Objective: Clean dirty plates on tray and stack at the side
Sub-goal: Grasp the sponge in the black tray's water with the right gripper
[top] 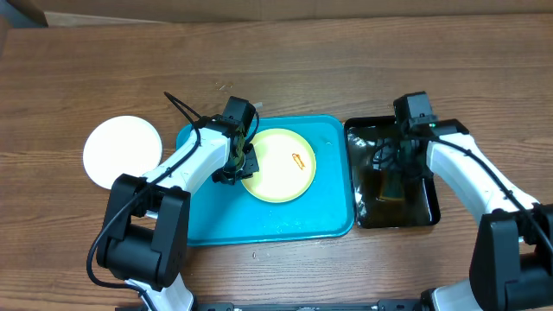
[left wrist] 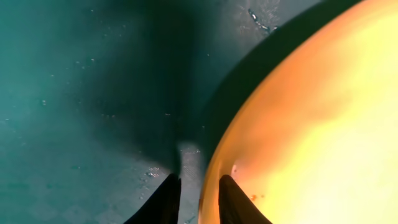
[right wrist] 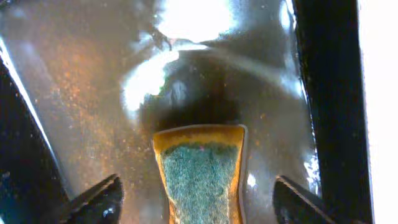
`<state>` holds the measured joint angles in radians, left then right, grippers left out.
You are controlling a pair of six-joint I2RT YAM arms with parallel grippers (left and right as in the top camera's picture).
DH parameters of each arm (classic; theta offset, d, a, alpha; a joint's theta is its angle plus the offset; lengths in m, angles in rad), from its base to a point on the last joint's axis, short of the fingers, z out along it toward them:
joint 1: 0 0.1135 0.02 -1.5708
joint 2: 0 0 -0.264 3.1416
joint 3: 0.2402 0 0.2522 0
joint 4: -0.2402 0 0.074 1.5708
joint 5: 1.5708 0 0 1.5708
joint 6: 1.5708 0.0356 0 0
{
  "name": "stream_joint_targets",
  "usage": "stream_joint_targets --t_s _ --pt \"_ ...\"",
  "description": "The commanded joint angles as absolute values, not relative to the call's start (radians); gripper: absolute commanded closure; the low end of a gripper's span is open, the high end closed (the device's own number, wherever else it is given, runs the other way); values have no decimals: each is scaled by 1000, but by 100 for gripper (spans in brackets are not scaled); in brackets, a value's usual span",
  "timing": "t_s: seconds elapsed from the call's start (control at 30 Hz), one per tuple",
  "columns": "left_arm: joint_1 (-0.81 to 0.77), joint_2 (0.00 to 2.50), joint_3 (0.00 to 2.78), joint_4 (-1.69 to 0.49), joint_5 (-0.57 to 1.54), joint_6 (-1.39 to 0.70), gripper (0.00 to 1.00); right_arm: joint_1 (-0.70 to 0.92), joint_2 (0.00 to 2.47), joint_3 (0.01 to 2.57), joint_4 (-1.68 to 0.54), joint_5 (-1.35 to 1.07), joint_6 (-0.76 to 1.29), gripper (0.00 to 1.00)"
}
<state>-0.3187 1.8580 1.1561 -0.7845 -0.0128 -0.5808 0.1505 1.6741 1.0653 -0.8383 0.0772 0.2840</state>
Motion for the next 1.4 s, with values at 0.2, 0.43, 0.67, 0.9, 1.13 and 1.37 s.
stream_joint_targets --t_s 0.2,0.43,0.67,0.9,1.13,1.37 --pt "-313 1877 1149 -751 -33 -542 79 150 1652 1026 -841 73 284 34" --pt "-310 1877 1158 -747 -32 -504 82 150 1652 996 -817 72 288 33" --pt "-273 1876 1169 -754 20 -493 83 150 1652 962 -794 27 288 37" --pt "-235 1876 1169 -753 105 -452 86 150 1652 936 -772 20 288 70" --pt "-235 1876 1169 -753 117 -440 96 150 1651 962 -770 -32 279 96" --pt "-235 1876 1169 -754 132 -422 96 150 1651 1067 -875 11 280 96"
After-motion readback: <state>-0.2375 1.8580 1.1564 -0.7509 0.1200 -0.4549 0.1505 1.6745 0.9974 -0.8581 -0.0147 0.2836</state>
